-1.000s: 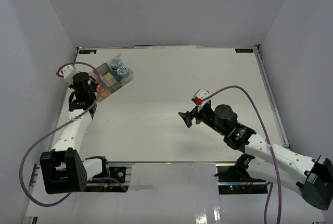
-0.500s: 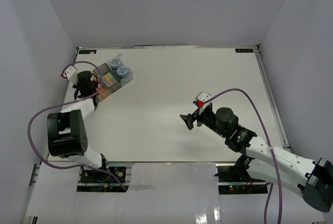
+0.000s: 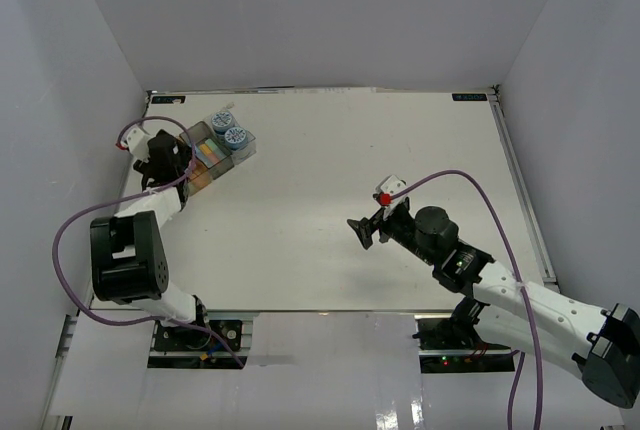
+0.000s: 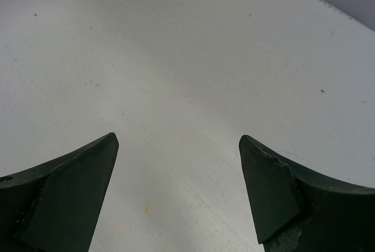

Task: Sort the stationery into containers
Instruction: Place the pen in the storage box, then reset both arms

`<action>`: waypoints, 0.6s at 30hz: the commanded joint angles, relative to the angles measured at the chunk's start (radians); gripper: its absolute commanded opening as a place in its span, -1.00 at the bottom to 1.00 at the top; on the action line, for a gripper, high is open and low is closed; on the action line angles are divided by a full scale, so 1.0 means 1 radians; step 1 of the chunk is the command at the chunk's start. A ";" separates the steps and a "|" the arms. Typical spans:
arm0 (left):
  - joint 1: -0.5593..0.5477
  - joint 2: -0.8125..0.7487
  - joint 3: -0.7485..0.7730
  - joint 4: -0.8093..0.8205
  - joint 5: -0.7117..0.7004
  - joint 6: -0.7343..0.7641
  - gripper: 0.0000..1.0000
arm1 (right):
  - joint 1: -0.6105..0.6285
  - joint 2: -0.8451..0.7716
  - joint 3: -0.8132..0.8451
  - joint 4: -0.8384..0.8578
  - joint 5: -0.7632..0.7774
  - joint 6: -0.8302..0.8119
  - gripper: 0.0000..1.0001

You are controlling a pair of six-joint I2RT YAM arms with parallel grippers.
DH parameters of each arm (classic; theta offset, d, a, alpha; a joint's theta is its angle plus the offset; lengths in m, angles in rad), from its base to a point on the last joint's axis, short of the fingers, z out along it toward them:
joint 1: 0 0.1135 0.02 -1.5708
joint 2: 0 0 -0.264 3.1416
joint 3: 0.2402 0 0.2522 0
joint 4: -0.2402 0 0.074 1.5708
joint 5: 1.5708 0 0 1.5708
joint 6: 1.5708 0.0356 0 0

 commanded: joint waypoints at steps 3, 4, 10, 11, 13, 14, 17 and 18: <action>0.004 -0.169 0.064 -0.174 0.100 0.009 0.67 | 0.001 -0.046 0.057 -0.032 0.078 0.022 0.80; 0.002 -0.227 0.078 -0.208 0.123 0.020 0.79 | 0.001 -0.061 0.081 -0.053 0.098 0.029 0.80; 0.002 -0.500 0.199 -0.557 0.365 0.219 0.96 | 0.001 -0.161 0.170 -0.231 0.304 0.081 0.80; -0.007 -0.543 0.209 -0.587 0.397 0.230 0.96 | 0.001 -0.176 0.195 -0.253 0.345 0.084 0.80; -0.016 -0.649 0.225 -0.683 0.459 0.271 0.96 | 0.001 -0.225 0.222 -0.331 0.387 0.107 0.80; -0.032 -0.666 0.245 -0.726 0.486 0.294 0.96 | 0.000 -0.241 0.245 -0.351 0.427 0.104 0.80; -0.097 -0.761 0.285 -0.852 0.461 0.342 0.96 | 0.001 -0.305 0.276 -0.418 0.499 0.094 0.80; -0.111 -0.792 0.279 -0.870 0.450 0.347 0.96 | 0.001 -0.340 0.278 -0.429 0.519 0.094 0.80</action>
